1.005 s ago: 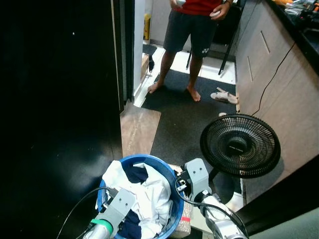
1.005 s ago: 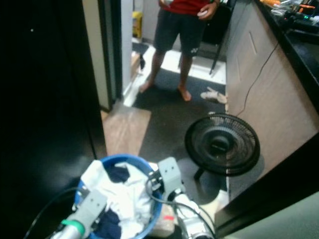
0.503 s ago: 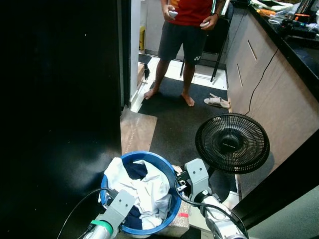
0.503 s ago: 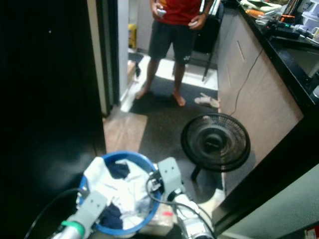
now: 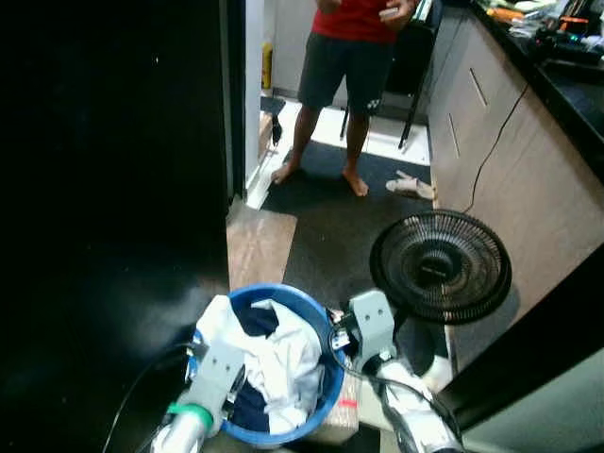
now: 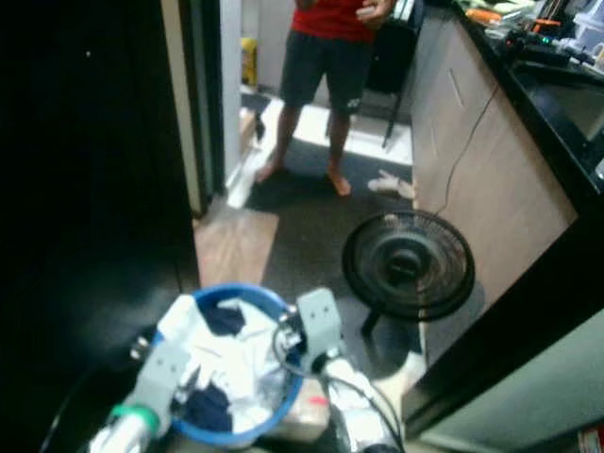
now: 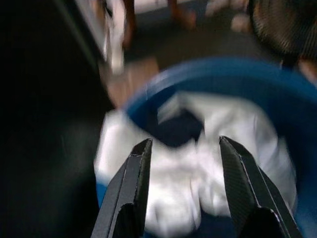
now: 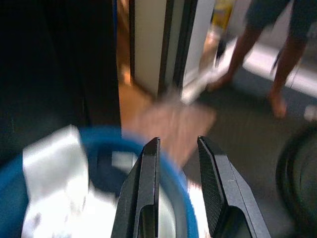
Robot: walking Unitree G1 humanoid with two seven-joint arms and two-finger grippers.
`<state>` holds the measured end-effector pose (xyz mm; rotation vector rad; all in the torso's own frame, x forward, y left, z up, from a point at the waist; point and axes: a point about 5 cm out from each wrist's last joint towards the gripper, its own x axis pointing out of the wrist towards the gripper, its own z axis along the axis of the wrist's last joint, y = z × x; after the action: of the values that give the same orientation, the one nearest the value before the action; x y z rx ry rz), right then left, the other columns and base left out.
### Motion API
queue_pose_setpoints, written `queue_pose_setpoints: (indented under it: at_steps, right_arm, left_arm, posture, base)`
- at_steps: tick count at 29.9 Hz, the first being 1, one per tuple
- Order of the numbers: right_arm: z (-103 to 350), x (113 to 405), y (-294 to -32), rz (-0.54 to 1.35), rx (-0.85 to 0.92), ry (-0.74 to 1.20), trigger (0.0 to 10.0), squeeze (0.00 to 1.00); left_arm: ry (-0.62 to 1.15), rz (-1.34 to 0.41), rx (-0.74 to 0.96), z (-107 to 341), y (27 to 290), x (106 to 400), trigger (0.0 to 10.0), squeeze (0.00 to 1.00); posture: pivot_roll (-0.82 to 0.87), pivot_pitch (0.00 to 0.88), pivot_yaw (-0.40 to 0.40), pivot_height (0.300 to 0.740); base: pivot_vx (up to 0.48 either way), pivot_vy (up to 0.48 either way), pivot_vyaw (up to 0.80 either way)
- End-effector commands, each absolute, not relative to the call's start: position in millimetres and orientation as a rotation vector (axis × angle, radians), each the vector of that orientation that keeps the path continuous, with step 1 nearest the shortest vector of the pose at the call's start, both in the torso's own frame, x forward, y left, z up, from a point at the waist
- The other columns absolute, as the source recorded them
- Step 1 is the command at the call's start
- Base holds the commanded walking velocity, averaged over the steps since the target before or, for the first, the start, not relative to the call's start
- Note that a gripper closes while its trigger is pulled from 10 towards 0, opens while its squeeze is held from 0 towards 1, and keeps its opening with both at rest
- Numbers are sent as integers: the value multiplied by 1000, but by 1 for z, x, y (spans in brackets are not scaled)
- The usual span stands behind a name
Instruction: Clothes washing
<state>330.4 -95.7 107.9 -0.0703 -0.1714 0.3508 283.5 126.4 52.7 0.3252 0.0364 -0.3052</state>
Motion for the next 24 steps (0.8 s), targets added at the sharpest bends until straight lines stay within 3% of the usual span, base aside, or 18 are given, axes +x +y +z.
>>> queue_pose_setpoints:
  at_steps: [1, 10, 24]
  right_arm:
    - [121, 335, -95, 333, -66, -218, 10000, 0]
    - [126, 341, -95, 308, -65, -220, 10000, 0]
    - [129, 331, -99, 300, -51, -227, 10000, 0]
  left_arm:
    - [-20, -346, 354, 66, 113, 287, 10000, 0]
    - [-104, -348, 327, 92, 95, 308, 10000, 0]
    - [-67, -352, 309, 94, 107, 291, 10000, 0]
  posture:
    - [56, 122, -38, 740]
    - [51, 132, -35, 740]
    - [46, 111, -29, 680]
  base:
    - [0, 0, 0]
    - [0, 0, 0]
    - [0, 0, 0]
